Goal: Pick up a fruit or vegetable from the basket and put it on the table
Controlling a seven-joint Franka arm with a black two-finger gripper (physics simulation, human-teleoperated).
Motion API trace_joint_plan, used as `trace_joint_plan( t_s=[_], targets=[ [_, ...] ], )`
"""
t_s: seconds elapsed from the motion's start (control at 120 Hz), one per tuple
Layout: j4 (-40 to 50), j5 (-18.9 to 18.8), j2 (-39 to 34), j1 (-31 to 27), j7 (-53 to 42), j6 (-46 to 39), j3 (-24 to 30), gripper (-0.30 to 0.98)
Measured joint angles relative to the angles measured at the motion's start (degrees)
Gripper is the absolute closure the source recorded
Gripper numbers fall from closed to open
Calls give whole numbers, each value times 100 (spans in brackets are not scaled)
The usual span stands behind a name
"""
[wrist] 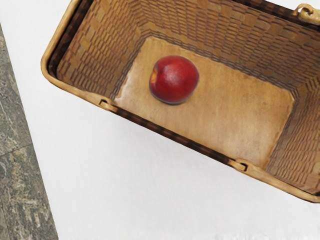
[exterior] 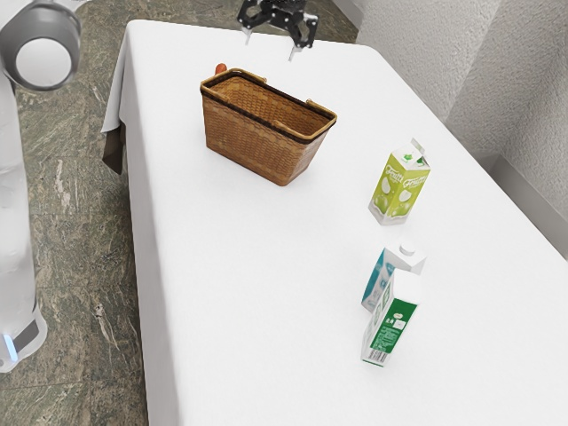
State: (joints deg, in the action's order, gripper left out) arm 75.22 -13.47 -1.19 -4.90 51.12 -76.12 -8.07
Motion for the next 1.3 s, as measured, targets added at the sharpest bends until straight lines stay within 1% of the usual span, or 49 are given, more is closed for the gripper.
trace_joint_plan(
  t_s=[0.142, 0.267, 0.275, 0.325, 0.358, 0.375, 0.433, 0.5, 0.575, 0.675, 0.725, 0.758, 0.792, 0.867, 0.958, 1.058, 1.133, 1.225, 1.3],
  targets=[
    [-165, -152, -18, 878, -120, 67, -29, 0],
    [-291, -306, -44, 1556, -262, 97, 65, 0],
    [-293, -312, -44, 1547, -272, 99, 117, 0],
    [-282, -352, -79, 1067, -329, 106, 821, 0],
    [-296, -413, -92, 1309, -368, 111, 721, 0],
    [-297, -436, -96, 1329, -390, 112, 753, 0],
    [-295, -500, -102, 1184, -469, 112, 991, 0],
    [-287, -551, -105, 1064, -550, 111, 1076, 0],
    [-260, -559, -109, 793, -632, 107, 1147, 0],
    [-255, -566, -106, 426, -728, 100, 1159, 0],
    [-266, -608, -99, 875, -762, 98, 609, 0],
    [-274, -556, -93, 618, -788, 97, 789, 0],
    [-265, -536, -100, 682, -809, 93, 683, 0],
    [-258, -465, -99, 589, -859, 87, 729, 0],
    [-258, -421, -94, 618, -914, 81, 741, 0],
    [-290, -447, -83, 787, -995, 77, 658, 0],
    [-321, -573, -84, 816, -1108, 68, 629, 0],
    [-432, -662, -93, 732, -1256, 57, 615, 0],
    [-482, -647, -113, 553, -1406, 14, 613, 0]
  ],
)
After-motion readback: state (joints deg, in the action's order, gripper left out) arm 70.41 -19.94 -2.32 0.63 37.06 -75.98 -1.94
